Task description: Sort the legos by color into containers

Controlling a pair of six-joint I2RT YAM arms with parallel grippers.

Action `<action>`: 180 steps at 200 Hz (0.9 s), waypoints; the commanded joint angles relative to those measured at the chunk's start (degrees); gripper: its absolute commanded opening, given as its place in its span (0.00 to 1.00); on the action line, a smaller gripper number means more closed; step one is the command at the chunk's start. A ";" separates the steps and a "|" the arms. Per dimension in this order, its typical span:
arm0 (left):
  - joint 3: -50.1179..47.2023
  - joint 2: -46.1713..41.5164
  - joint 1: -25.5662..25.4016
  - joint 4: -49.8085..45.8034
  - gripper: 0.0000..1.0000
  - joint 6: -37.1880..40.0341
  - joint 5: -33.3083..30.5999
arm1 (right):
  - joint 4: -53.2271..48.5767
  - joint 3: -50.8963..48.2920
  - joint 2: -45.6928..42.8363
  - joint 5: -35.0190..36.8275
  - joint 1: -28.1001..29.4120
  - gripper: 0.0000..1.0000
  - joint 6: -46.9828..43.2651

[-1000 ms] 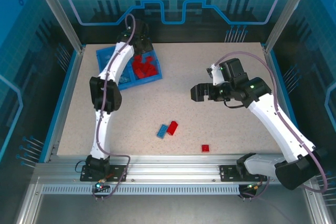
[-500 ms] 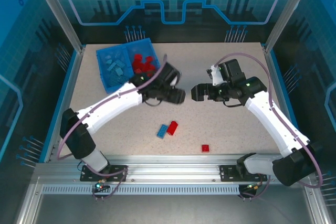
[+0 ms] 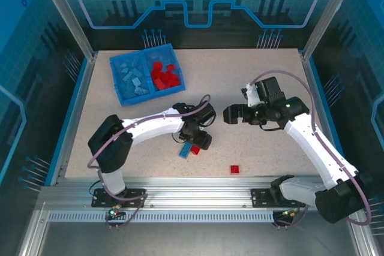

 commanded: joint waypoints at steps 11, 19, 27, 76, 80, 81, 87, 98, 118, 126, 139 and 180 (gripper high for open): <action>2.41 4.42 0.05 0.48 0.69 4.81 -0.12 | -1.18 -1.71 -2.98 -0.09 -1.04 1.00 1.43; 2.47 5.51 0.06 1.21 0.68 5.25 -0.13 | -1.02 -2.22 -3.54 0.04 -1.04 1.00 1.76; 3.06 6.80 0.01 1.31 0.66 5.31 0.05 | -0.94 -2.52 -3.93 0.08 -1.05 1.00 1.89; 2.07 9.64 -0.03 4.20 0.39 3.32 0.40 | -1.57 -2.65 -4.67 0.97 -1.13 1.00 2.20; 1.93 9.64 0.01 4.31 0.38 3.19 0.42 | -1.61 -2.66 -4.67 1.04 -1.14 1.00 2.19; 1.91 9.68 0.04 4.31 0.37 3.20 0.41 | -1.61 -2.66 -4.67 1.00 -1.14 1.00 2.17; 1.78 9.50 -0.03 4.47 0.35 3.04 0.32 | -1.66 -2.66 -4.67 0.93 -1.13 1.00 2.18; 1.40 9.14 0.05 4.80 0.31 2.76 0.24 | -1.66 -2.82 -4.67 0.19 -1.13 1.00 1.70; 1.16 7.32 0.19 5.35 0.24 1.90 -0.62 | -1.65 -3.10 -4.41 -4.93 -1.17 1.00 -0.80; 1.36 6.16 0.35 5.71 0.22 1.47 -0.96 | -2.29 -3.09 -4.36 -7.68 -1.14 1.00 -2.03; 2.18 3.80 1.24 6.12 0.19 0.37 -1.18 | -3.30 -3.27 -4.79 -11.81 -1.14 1.00 -3.96; 9.23 -3.12 7.72 5.93 0.16 -1.70 -4.18 | -2.33 -2.76 -5.83 -15.02 -1.13 1.00 -4.09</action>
